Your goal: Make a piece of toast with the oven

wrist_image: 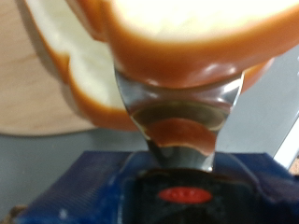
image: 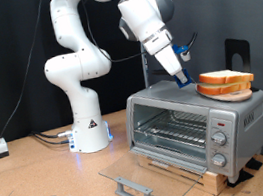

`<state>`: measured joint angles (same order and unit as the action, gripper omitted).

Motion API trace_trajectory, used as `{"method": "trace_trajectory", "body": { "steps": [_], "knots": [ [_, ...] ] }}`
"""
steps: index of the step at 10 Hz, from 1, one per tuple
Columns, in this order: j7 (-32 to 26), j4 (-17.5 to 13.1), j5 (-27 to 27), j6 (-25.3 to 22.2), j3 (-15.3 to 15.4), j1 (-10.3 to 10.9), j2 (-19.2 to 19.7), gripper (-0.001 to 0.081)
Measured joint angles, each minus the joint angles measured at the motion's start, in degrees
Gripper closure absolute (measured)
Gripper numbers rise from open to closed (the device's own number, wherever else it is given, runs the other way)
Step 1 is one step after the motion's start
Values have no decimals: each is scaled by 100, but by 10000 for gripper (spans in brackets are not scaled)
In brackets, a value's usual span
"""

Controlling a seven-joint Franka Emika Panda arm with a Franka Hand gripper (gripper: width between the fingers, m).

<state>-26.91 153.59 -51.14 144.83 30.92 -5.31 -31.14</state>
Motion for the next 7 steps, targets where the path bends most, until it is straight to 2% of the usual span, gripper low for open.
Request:
{"method": "trace_trajectory", "body": {
  "steps": [2, 3, 5, 6, 7],
  "knots": [
    [-12, -12, -83, 104, 24, 5, 19, 381],
    [-147, 1, -296, 283, 27, 41, 48, 381],
    [-888, 87, -1235, 698, -90, 259, 103, 381],
    [-1202, 151, -1602, 724, -202, 350, 83, 381],
    [-1302, 228, -1700, 582, -330, 382, 23, 381]
  ]
}}
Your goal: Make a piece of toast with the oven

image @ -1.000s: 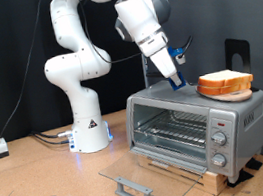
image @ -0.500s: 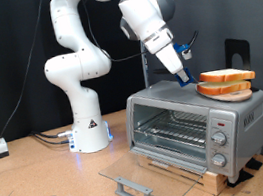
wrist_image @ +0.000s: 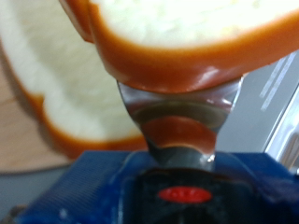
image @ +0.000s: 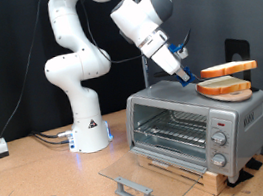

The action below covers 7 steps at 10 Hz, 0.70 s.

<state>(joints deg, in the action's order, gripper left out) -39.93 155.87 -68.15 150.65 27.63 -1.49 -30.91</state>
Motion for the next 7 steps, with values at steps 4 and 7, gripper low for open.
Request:
{"method": "trace_trajectory", "body": {
  "steps": [4, 7],
  "knots": [
    [7, 390, 516, -1165, -641, -89, -745, 381],
    [43, 465, 960, -1770, -888, -259, -1110, 381]
  ]
}}
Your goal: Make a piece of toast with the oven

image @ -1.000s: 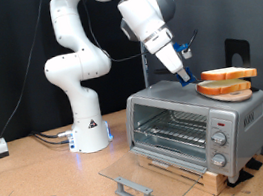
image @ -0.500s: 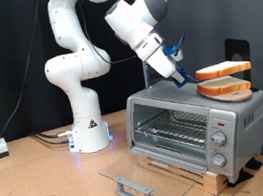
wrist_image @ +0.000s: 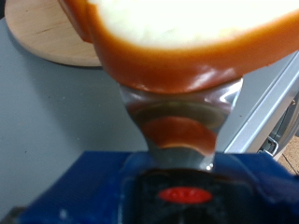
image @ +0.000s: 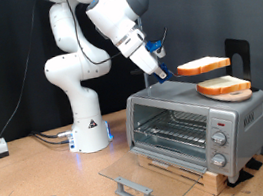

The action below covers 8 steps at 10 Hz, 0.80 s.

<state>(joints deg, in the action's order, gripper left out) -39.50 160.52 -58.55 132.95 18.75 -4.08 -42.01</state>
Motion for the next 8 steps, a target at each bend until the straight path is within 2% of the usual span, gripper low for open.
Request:
{"method": "trace_trajectory", "body": {
  "steps": [1, 5, 8],
  "knots": [
    [-20, -1, 77, -9, -45, -44, 1, 381],
    [-503, -13, 784, -524, -785, -525, -76, 381],
    [-512, -38, 1022, -364, -1081, -1000, -70, 381]
  ]
}}
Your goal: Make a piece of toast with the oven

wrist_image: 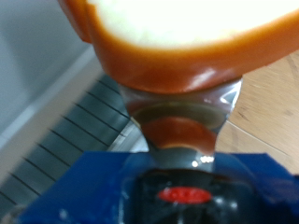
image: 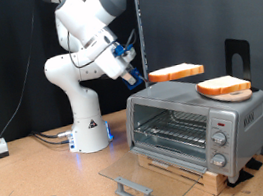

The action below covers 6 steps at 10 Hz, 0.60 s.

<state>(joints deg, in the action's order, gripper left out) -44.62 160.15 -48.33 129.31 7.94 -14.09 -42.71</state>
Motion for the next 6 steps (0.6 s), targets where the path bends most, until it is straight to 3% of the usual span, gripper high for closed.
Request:
{"method": "trace_trajectory", "body": {
  "steps": [3, 6],
  "knots": [
    [4, -88, 211, 92, -239, -532, 92, 381],
    [-44, -287, 581, -134, -639, -898, 300, 381]
  ]
}}
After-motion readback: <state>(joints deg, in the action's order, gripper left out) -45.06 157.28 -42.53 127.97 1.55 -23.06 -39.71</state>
